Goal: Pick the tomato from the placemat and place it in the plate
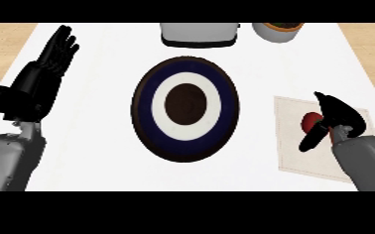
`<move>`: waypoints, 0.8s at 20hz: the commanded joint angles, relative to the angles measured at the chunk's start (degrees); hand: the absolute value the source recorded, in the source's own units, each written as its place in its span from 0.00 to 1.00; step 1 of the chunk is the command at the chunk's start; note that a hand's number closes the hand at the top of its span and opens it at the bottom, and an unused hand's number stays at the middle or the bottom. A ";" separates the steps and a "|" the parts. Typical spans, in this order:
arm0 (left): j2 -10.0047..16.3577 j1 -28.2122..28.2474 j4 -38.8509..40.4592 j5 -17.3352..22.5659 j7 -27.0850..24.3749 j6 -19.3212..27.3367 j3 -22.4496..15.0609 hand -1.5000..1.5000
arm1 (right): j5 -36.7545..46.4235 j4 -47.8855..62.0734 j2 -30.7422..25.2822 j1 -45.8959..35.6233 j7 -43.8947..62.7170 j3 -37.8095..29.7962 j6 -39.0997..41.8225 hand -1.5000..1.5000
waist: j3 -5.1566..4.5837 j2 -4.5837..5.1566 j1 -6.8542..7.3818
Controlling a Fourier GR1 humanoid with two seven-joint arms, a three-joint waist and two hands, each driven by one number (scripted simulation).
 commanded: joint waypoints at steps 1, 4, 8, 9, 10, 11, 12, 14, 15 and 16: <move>-1.72 1.14 -2.89 -1.51 1.34 -0.38 0.69 0.50 | 1.26 4.38 1.40 0.74 -4.75 -1.96 1.30 0.00 | 0.02 -0.02 0.13; -1.79 1.74 -0.07 -2.13 -2.30 -3.12 3.53 0.50 | 3.82 4.92 2.13 1.31 -5.14 -3.46 1.05 0.00 | 0.00 -0.01 0.01; -2.58 1.79 -4.29 -2.13 3.17 -3.22 3.02 0.50 | 7.27 8.52 4.55 2.49 -6.27 -2.81 -1.74 0.00 | 0.02 -0.04 0.05; -3.28 3.83 -4.79 -3.74 0.21 -2.55 2.90 0.50 | 6.75 11.47 2.49 0.64 -7.62 -4.94 -0.10 0.00 | 0.02 -0.02 0.16; -2.96 0.47 0.90 -4.02 -1.23 -3.89 3.74 0.50 | 8.37 9.74 3.94 0.17 -4.28 -3.09 1.16 0.00 | 0.00 0.02 -0.05; -2.45 2.95 -0.70 -3.07 -2.13 -5.60 4.31 0.50 | 9.28 18.70 3.69 -3.73 -11.29 -4.69 -1.41 0.00 | 0.02 0.10 0.39; -2.72 2.98 -3.08 -2.34 0.82 -4.86 4.38 0.50 | 9.23 12.76 6.09 0.05 -11.32 -4.13 -5.78 1.00 | 0.02 0.00 0.19; -3.57 0.96 -2.68 -4.21 2.16 -2.54 3.17 0.50 | 13.47 12.95 4.23 -0.77 -14.98 -2.90 -11.51 1.00 | 0.05 0.04 0.25; -4.39 1.47 1.44 -4.11 -2.07 -3.96 3.60 0.50 | 14.08 10.98 3.08 -0.86 -14.30 -3.19 -10.87 1.00 | 0.01 0.05 -0.07; -4.95 4.66 -1.06 -5.26 -3.66 -3.95 2.30 0.50 | 16.01 11.79 4.06 -1.39 -13.85 -2.62 -13.51 1.00 | 0.01 0.03 0.24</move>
